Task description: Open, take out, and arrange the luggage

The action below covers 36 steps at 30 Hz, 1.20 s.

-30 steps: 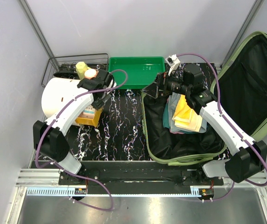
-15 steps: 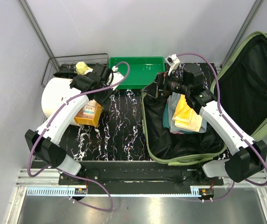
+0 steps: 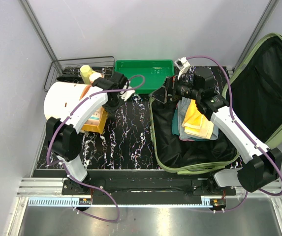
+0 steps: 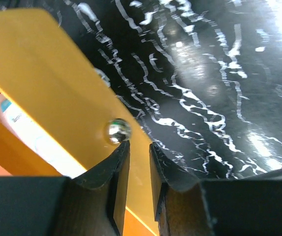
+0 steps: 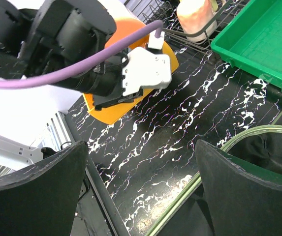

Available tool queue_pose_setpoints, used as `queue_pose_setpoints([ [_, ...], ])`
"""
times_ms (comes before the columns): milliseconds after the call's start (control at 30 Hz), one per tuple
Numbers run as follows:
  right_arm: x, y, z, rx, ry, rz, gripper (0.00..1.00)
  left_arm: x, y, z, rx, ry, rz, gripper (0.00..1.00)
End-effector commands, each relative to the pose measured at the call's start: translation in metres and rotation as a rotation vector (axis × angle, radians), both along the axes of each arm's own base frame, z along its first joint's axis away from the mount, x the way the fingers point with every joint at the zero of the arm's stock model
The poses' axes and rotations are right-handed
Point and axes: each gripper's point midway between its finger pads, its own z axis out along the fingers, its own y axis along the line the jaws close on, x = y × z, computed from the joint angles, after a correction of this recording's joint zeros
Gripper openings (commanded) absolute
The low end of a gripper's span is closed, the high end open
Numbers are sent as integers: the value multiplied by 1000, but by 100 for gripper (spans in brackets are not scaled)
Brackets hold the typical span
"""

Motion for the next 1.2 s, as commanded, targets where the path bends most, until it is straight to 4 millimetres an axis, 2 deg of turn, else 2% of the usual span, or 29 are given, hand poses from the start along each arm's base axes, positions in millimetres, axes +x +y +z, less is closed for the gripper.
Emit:
queue_pose_setpoints([
  [0, -2, -6, 27, 18, -80, -10, 100, 27, 44, 3, 128, -92, 133, 27],
  [200, -2, -5, 24, 16, -74, -10, 99, 45, 76, 3, 195, -150, 180, 30],
  [333, 0, -6, 25, 15, -76, -14, 100, 49, 93, -3, 237, -135, 183, 37],
  [533, 0, -6, 25, 15, -79, -12, 100, 56, 125, 2, 280, -142, 202, 43],
  [867, 3, -8, 24, 8, -83, -12, 100, 59, 142, -5, 310, -126, 208, 48],
  [1033, 2, -12, 22, -3, -88, -17, 100, 61, 165, -12, 344, -112, 230, 49],
  [1167, 2, -14, 21, -11, -90, -22, 100, 55, 172, -15, 347, -92, 208, 49],
])
